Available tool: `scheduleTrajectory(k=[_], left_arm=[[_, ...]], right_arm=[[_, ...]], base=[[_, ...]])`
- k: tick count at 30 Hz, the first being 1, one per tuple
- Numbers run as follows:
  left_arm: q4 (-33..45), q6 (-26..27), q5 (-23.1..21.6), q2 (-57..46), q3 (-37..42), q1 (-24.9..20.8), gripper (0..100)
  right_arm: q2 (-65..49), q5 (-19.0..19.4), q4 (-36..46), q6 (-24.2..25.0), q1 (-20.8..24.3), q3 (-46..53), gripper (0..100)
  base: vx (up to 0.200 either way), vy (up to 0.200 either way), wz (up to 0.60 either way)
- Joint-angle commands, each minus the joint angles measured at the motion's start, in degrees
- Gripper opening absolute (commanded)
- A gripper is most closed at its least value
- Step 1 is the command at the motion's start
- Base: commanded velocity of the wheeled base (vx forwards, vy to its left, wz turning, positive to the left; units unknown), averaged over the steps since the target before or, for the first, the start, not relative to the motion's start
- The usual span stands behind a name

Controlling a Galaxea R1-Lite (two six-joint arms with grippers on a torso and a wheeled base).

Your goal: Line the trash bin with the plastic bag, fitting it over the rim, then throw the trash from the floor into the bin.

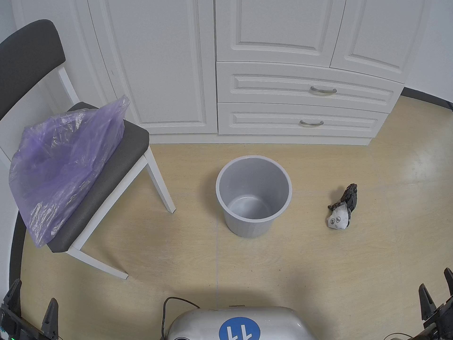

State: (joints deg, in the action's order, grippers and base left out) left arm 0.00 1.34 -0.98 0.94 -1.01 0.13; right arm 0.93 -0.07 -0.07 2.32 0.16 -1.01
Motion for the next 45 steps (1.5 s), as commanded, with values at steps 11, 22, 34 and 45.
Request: scheduleTrajectory(k=[11, 22, 34, 45], left_arm=[[0.0, -3.5, 1.9, -0.9, 1.0, 0.0, 100], [0.0, 0.9, -0.1, -0.9, 1.0, 0.0, 100], [-0.7, 0.8, 0.0, -0.9, 1.0, 0.1, 100], [-12.0, -14.9, -7.7, 1.1, -16.7, -0.7, 100]], right_arm=[[-0.9, -0.2, 0.0, 0.1, 0.0, 0.9, 100], [-0.9, 1.5, 0.2, -4.5, -0.2, 0.8, 100], [-0.9, -0.4, -3.1, -1.0, -0.2, 0.6, 100], [13.9, 11.9, 2.6, 2.0, 2.9, -17.9, 100]], base=[[0.0, 0.0, 0.0], [0.0, 0.0, 0.0], [0.0, 0.0, 0.0], [0.0, 0.0, 0.0]])
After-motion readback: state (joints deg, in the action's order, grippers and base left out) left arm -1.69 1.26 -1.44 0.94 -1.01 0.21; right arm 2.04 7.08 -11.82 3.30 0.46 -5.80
